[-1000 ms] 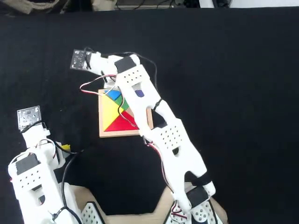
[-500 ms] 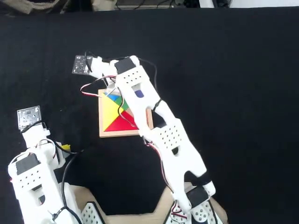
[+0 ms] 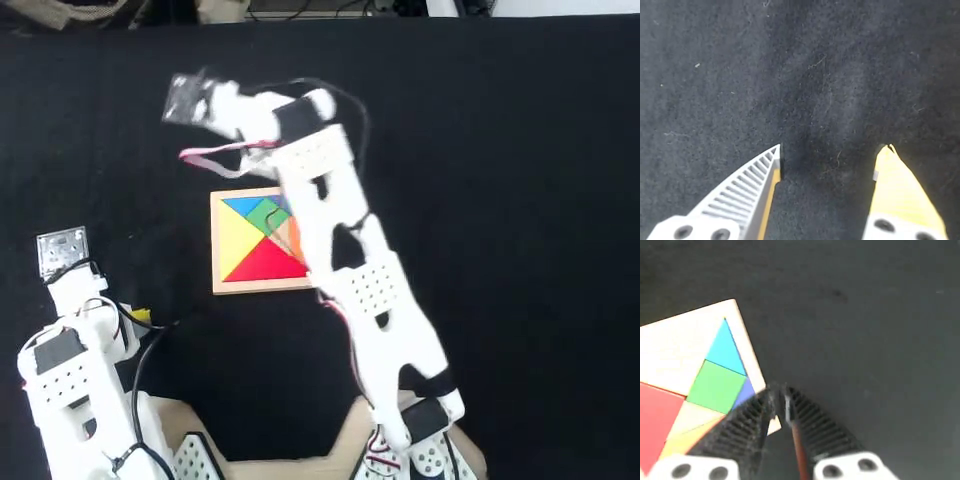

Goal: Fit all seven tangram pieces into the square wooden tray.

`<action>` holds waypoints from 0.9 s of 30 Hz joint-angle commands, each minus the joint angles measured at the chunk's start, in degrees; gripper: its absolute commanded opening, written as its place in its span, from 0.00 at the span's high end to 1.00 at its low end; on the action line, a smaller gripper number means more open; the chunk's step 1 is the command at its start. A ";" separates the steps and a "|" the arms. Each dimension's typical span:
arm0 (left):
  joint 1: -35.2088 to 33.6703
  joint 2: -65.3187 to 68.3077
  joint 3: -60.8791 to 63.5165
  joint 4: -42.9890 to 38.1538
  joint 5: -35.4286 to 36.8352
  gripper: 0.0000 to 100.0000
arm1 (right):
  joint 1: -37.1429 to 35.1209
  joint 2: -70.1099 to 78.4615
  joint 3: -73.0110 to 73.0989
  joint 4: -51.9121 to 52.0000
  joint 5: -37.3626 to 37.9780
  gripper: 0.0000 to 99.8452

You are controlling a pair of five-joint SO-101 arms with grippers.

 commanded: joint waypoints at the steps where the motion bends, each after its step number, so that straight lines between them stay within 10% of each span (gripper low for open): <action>1: 6.11 -0.53 -0.04 -2.20 0.00 0.70 | 4.92 -6.81 0.66 2.73 -9.14 0.99; 15: 31.25 0.18 -14.20 0.62 10.81 0.70 | 17.41 -26.68 24.66 2.73 -29.71 0.99; 27: 31.69 19.16 -23.87 -4.66 19.16 0.70 | 20.92 -50.07 72.13 -11.25 -30.15 0.99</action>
